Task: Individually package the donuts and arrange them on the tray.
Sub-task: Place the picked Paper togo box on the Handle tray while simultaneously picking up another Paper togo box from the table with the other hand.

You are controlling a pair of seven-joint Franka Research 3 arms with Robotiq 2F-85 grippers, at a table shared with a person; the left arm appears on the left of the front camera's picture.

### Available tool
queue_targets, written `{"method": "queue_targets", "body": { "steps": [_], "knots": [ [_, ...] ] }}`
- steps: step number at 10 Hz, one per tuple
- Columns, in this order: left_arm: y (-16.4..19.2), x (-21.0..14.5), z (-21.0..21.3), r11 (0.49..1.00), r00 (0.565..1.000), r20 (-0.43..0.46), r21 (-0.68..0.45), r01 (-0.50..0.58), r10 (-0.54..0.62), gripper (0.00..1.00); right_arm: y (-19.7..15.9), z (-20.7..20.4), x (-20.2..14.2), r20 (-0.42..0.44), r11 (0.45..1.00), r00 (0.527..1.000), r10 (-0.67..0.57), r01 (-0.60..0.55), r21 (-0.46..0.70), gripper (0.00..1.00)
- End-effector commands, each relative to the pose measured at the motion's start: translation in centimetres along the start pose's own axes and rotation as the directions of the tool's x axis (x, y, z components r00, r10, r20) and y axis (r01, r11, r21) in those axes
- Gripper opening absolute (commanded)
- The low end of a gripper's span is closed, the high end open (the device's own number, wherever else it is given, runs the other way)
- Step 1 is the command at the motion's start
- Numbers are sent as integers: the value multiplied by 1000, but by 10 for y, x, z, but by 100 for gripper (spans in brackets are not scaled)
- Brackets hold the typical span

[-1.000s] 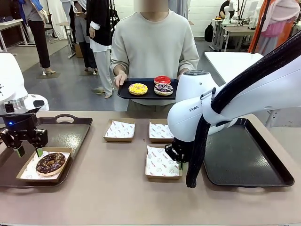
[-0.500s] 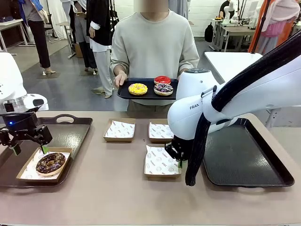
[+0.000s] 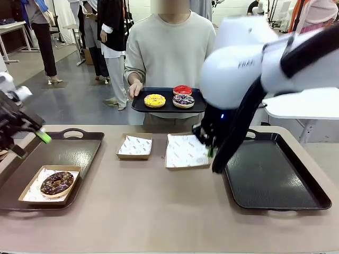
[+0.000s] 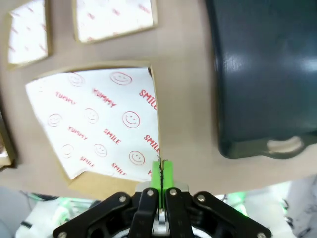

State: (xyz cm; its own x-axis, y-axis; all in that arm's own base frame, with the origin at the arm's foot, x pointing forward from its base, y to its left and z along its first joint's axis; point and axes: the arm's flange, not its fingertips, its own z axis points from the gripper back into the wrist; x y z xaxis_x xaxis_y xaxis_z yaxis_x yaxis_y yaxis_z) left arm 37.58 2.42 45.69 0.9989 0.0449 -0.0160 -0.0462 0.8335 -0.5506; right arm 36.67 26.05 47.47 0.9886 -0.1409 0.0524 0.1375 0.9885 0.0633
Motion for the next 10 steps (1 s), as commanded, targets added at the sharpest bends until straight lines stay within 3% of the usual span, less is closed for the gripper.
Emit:
{"method": "queue_targets", "body": {
  "steps": [1,5,10],
  "knots": [
    [31,-5,37,975,1000,24,-224,-11,16,100,-4,22,36,-35,1000,999,-21,21,0,0],
    [88,-13,69,895,999,21,-447,-18,30,100,9,49,113,-97,999,995,-4,1,-32,0],
    [164,-17,78,836,990,56,-543,-81,132,100,56,44,173,-91,991,993,72,-82,-107,0]
  ]
}}
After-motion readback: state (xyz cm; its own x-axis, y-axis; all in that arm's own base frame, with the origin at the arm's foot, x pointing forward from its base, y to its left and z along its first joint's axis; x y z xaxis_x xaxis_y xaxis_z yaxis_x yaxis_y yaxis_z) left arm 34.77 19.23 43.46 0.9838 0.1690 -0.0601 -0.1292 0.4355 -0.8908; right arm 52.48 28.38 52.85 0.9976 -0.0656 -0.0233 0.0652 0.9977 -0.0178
